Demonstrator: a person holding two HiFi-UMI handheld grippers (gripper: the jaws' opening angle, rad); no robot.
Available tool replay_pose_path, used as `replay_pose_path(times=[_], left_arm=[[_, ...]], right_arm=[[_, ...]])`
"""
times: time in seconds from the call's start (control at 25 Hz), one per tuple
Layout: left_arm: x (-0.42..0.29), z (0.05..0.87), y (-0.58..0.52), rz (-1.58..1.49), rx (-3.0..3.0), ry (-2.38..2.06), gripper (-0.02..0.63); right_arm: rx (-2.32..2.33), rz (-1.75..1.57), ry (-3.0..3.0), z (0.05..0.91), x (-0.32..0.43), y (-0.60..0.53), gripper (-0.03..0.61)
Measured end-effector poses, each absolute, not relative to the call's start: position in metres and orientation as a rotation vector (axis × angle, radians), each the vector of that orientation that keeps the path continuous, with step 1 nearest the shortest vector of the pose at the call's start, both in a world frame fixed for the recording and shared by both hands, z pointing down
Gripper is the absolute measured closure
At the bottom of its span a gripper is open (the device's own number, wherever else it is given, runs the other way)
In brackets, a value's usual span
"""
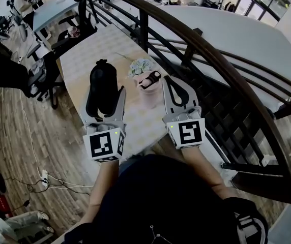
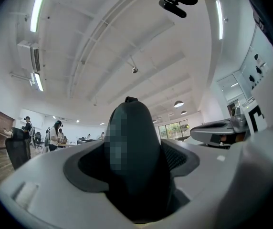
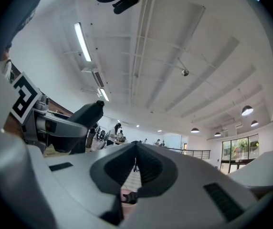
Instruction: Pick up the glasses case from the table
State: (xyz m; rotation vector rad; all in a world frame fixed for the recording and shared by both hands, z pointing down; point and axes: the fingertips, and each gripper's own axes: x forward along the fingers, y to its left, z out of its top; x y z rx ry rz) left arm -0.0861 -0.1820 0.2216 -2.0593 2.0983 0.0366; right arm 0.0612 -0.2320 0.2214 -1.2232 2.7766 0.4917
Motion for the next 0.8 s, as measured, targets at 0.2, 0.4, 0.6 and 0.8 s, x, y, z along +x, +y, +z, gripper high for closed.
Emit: replay_pose_path(times=[0.2, 0.4, 0.6, 0.8], left_arm=[[-0.085, 0.22, -0.18, 0.042, -2.056, 2.09, 0.255], [-0.087, 0.218, -0.176, 0.048, -2.051, 2.087, 0.255], [-0.093, 0.216, -0.172, 0.054, -2.044, 2.093, 0.255], [-0.093, 0.22, -0.166, 0.058, -2.046, 2.098, 0.255]], right_arm=[[-1.212, 0.497, 2.78, 0.222, 0.059, -0.228, 0.566], [-1.198, 0.491, 2.782, 0.222, 0.057, -0.224, 0.568], [-1.176, 0.495, 2.788, 0.219, 0.047, -0.221, 0.566], [-1.133, 0.49, 2.806, 0.222, 0.042, -0.212, 0.568]])
